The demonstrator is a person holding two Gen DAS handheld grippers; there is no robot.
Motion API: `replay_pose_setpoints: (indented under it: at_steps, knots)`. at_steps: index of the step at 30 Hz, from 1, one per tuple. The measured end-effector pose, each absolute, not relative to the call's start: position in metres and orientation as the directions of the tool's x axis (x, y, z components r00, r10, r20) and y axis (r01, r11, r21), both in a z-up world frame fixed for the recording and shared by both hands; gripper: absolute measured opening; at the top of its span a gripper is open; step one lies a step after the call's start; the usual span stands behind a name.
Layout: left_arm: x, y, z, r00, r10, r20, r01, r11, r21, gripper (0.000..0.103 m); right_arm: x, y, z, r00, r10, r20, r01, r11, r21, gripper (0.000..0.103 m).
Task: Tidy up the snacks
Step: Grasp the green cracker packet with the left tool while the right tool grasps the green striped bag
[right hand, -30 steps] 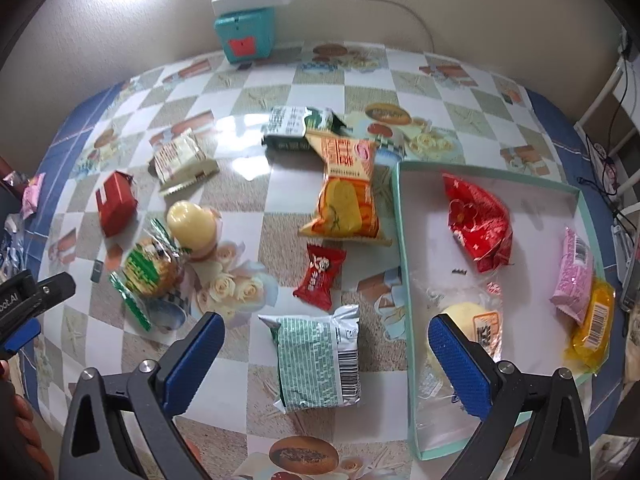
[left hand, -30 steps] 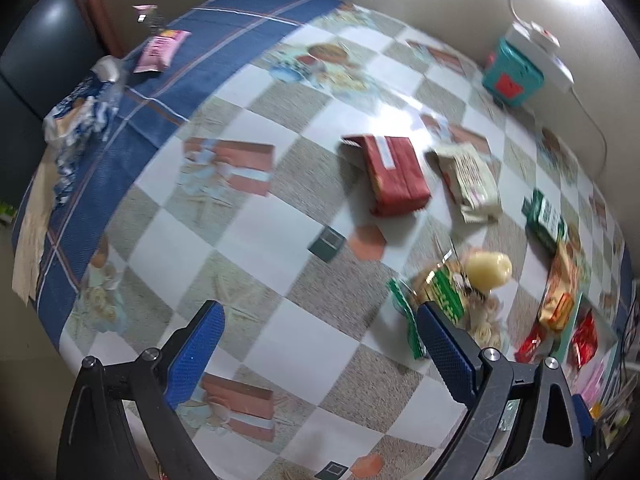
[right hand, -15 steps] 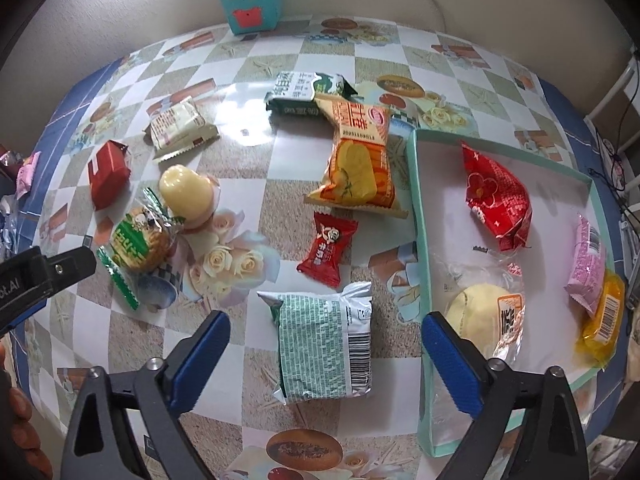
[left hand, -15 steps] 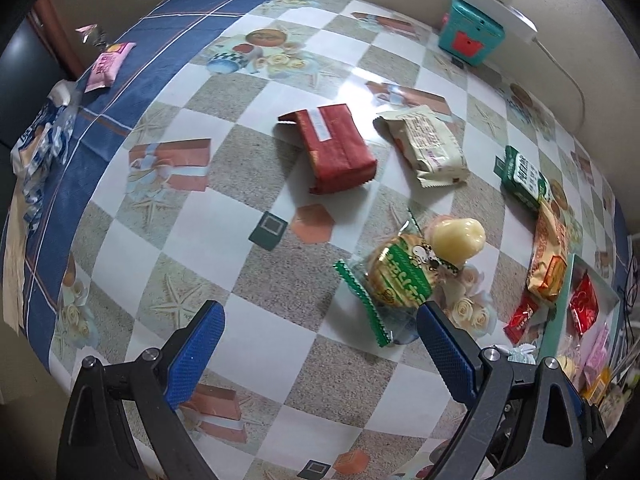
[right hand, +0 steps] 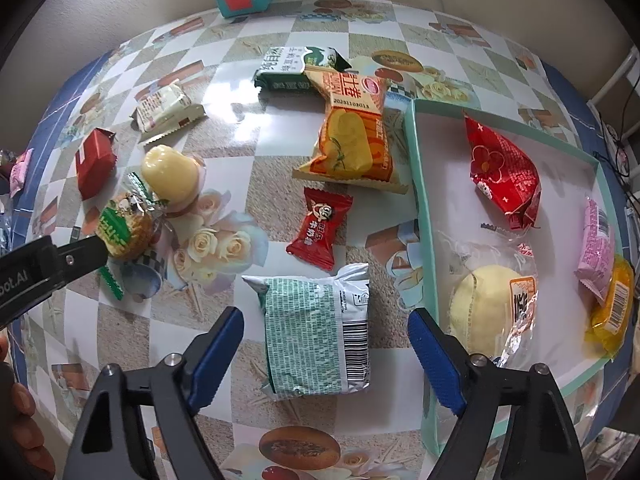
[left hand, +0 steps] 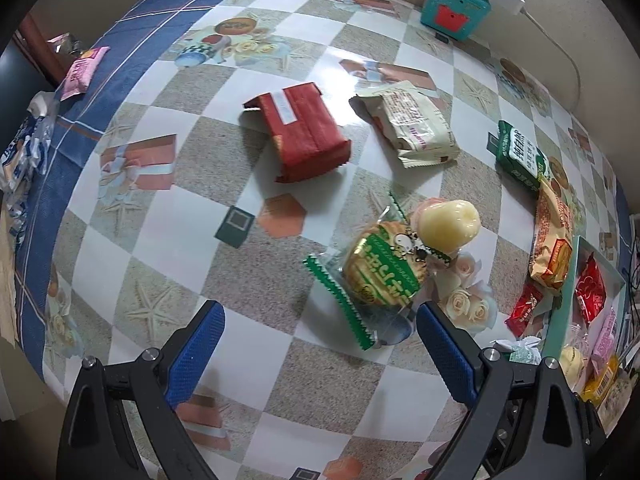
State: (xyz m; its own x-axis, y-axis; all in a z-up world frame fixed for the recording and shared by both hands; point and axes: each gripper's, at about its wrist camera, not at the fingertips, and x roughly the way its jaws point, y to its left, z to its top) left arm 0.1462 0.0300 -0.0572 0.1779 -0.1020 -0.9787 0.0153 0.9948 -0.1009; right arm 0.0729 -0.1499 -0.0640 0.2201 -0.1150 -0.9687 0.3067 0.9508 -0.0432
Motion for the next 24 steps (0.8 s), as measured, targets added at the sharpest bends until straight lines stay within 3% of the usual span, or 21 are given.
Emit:
replay_pose_setpoints:
  at_steps: [8,10,13,24]
  knots:
    - [0.149,0.016,-0.061,0.194,-0.097,-0.976,0.053,0.995,-0.088,0.097,0.073,-0.151,-0.069,0.212,-0.099,-0.972,0.298,0.954,-0.032,0.073]
    - [0.151,0.014,-0.062,0.21,-0.078,-0.975,0.061,0.996,-0.067,0.097,0.073,-0.15,-0.07,0.214,-0.088,-0.973,0.294,0.955,-0.022,0.061]
    - [0.156,0.009,-0.063,0.226,-0.072,-0.971,0.077,0.995,-0.056,0.097,0.073,-0.149,-0.072,0.218,-0.072,-0.973,0.29,0.957,-0.006,0.055]
    - [0.166,-0.015,-0.072,0.242,-0.057,-0.969,0.131,0.991,-0.026,0.097,0.075,-0.151,-0.068,0.235,-0.073,-0.969,0.284,0.959,-0.003,0.053]
